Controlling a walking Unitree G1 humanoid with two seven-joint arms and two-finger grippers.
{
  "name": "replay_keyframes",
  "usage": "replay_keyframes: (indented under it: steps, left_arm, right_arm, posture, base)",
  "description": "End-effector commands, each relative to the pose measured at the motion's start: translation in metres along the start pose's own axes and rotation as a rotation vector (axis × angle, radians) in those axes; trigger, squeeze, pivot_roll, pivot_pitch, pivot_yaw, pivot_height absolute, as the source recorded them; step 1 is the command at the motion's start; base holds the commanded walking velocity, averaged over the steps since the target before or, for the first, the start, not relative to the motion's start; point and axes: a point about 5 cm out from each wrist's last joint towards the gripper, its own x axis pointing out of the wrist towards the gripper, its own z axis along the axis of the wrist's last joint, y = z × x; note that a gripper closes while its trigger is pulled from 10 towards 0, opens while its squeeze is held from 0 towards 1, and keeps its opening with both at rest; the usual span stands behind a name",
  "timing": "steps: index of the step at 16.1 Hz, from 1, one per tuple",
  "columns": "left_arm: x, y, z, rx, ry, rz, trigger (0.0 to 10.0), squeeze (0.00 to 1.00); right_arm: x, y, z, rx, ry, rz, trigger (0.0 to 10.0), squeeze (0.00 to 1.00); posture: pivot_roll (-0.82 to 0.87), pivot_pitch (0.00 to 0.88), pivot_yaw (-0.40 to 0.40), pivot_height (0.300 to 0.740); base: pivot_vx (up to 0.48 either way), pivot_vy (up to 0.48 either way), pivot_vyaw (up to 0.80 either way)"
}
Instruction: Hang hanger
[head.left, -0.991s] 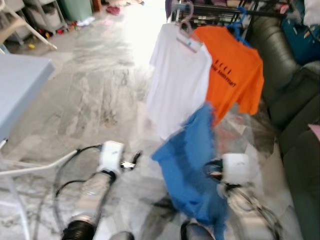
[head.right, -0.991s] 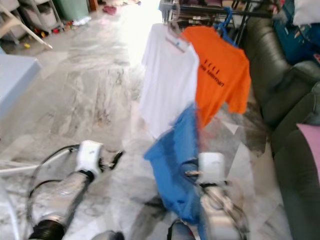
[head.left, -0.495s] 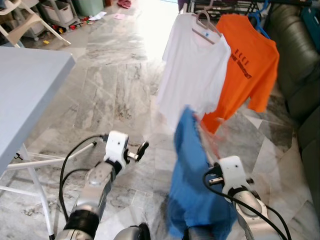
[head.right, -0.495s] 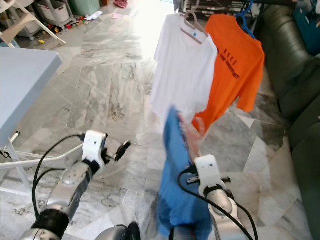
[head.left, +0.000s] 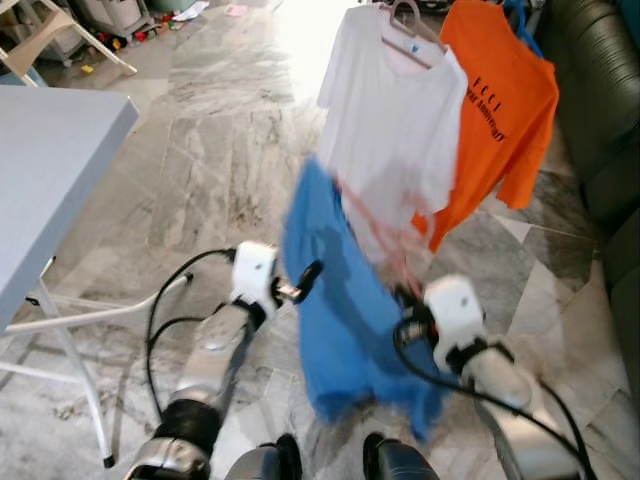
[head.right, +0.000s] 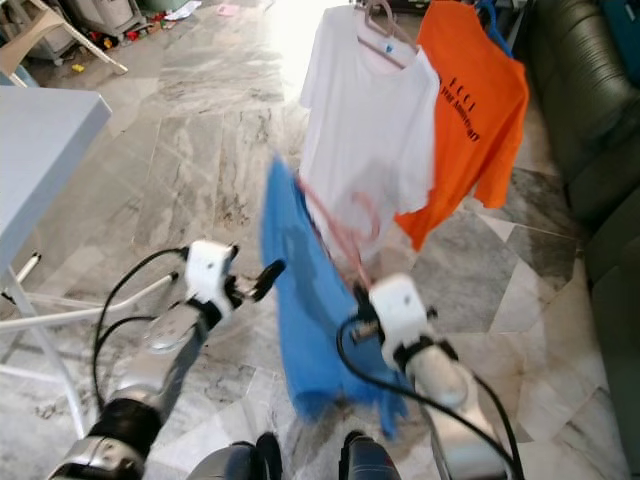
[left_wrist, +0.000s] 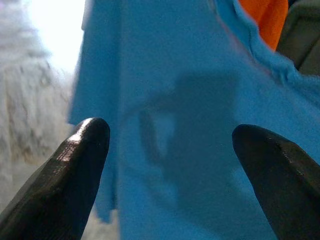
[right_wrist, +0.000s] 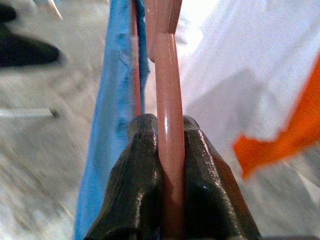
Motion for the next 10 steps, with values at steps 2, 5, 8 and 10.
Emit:
replay_keyframes:
  steps: [2, 5, 8, 10]
  left_arm:
    - [0.009, -0.004, 0.007, 0.021, -0.033, 0.041, 10.0, 0.00]
    - [0.030, -0.009, 0.033, -0.049, -0.107, 0.081, 10.0, 0.00]
    - [0.045, -0.018, 0.058, -0.092, -0.189, 0.076, 10.0, 0.00]
    - [0.047, -0.020, 0.063, -0.115, -0.206, 0.065, 10.0, 0.00]
  right_arm:
    - [0.001, 0.003, 0.019, -0.014, -0.065, 0.041, 10.0, 0.00]
    - [0.003, 0.009, 0.030, 0.004, -0.092, 0.106, 10.0, 0.00]
    - [0.001, 0.018, 0.033, -0.016, -0.077, 0.184, 10.0, 0.00]
    - [0.000, 0.017, 0.030, -0.034, -0.059, 0.177, 10.0, 0.00]
  posture:
    - [-0.16, 0.264, 0.068, 0.740]
    - [-0.17, 0.250, 0.064, 0.740]
    - [-0.18, 0.240, 0.067, 0.740]
    - [-0.19, 0.239, 0.069, 0.740]
  base:
    - [0.000, 0.000, 0.00]
    - [0.000, 0.000, 0.00]
    - [0.000, 0.000, 0.00]
    - [0.000, 0.000, 0.00]
